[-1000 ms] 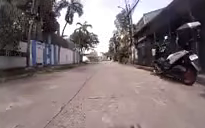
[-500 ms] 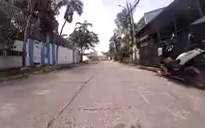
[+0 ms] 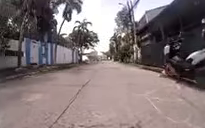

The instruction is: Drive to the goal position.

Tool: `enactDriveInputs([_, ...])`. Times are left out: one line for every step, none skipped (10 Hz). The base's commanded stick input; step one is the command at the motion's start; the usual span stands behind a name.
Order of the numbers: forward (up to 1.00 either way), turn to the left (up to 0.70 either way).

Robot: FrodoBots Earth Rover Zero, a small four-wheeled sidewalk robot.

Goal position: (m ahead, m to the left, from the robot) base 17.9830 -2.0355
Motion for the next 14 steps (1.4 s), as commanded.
enactDriveInputs([0.7,0.0])
enactDriveInputs([0.7,0.0])
enactDriveInputs([0.7,0.0])
enactDriveInputs([0.7,0.0])
enactDriveInputs([0.7,-0.08])
enactDriveInputs([0.7,-0.35])
enactDriveInputs([0.7,-0.35])
enactDriveInputs([0.7,0.0])
enactDriveInputs([0.7,0.0])
enactDriveInputs([0.7,0.0])
enactDriveInputs([0.7,0.0])
enactDriveInputs([0.7,0.0])
enactDriveInputs([0.7,0.0])
enactDriveInputs([0.7,0.0])
